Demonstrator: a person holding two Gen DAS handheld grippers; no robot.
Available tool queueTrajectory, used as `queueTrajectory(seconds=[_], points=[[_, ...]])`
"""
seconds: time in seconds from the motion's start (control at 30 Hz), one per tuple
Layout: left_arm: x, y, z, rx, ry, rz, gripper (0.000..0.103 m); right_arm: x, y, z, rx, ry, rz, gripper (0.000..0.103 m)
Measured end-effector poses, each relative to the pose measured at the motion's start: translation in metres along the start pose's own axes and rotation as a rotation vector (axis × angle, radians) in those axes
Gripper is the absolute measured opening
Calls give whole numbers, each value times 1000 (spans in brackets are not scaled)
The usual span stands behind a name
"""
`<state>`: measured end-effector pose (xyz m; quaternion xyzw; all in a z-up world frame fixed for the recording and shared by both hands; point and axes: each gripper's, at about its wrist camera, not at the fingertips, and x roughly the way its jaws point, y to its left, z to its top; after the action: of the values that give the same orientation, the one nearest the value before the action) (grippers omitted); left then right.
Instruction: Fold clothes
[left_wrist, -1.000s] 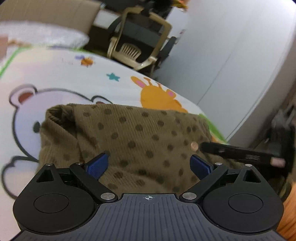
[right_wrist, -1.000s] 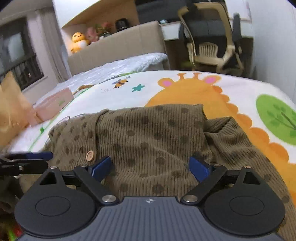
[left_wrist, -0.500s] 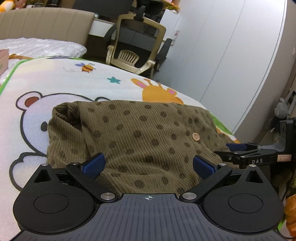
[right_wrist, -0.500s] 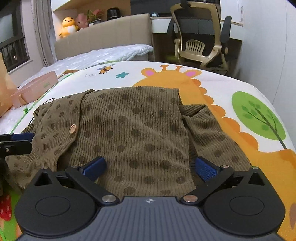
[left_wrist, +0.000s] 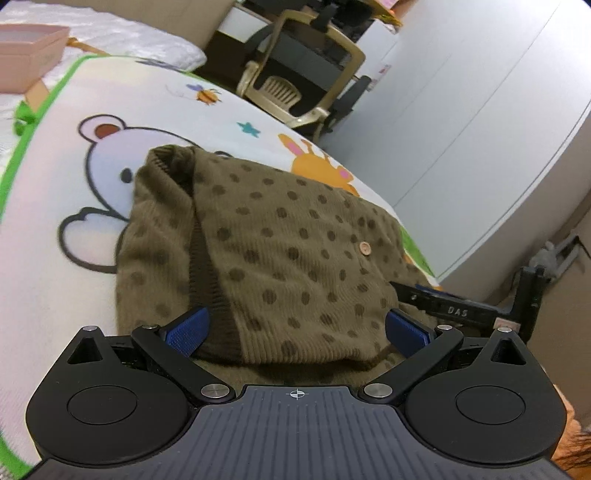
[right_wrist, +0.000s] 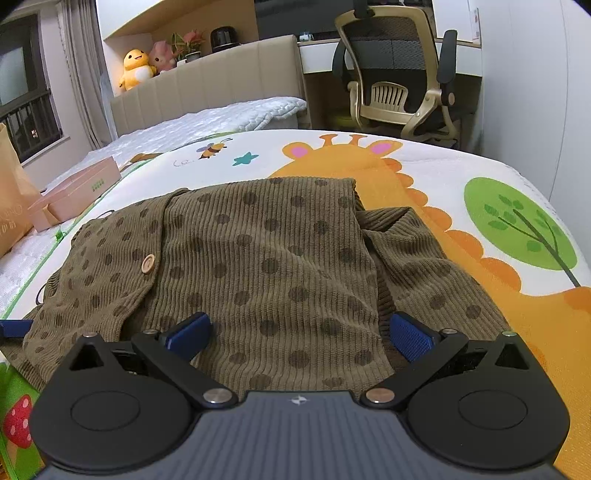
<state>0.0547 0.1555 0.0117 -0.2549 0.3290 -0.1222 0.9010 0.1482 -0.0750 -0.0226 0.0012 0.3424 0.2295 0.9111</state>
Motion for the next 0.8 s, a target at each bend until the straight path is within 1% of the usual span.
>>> queueTrajectory(seconds=[0.1, 0.27, 0.33, 0.4, 0.43, 0.47, 0.5, 0.53, 0.57, 0.6, 0.67, 0.73, 0.8], points=[[1, -3, -1, 15, -1, 29, 103, 0, -1, 0, 0, 0, 1, 103], [1, 1, 1, -13, -38, 123, 103, 0, -1, 0, 1, -2, 1, 103], [1, 5, 1, -20, -36, 119, 103, -1, -1, -1, 1, -3, 1, 103], [1, 3, 0, -2, -34, 100, 100, -1, -1, -1, 2, -3, 0, 103], [2, 1, 0, 9, -33, 87, 93, -1, -1, -1, 2, -4, 0, 103], [3, -1, -1, 19, -35, 76, 71, -1, -1, -1, 2, -4, 0, 103], [4, -3, -2, 29, -35, 81, 64, -1, -1, -2, 2, -5, 0, 103], [5, -4, -2, 42, -36, 94, 61, -1, -1, -2, 3, -5, 0, 103], [4, -4, -2, 44, -39, 96, 53, -1, 0, -2, 3, -5, 0, 103], [2, -3, -1, 46, -43, 98, 46, -1, 0, -2, 4, -6, 0, 103], [-4, -3, 1, 44, -62, 91, 23, -1, 0, -2, 5, -6, 0, 103], [-16, -2, 7, 41, -104, 72, 20, -1, 0, -2, 5, -7, 0, 103], [-29, -4, 12, 53, -141, 68, 19, -1, 0, -2, 5, -6, -1, 103]])
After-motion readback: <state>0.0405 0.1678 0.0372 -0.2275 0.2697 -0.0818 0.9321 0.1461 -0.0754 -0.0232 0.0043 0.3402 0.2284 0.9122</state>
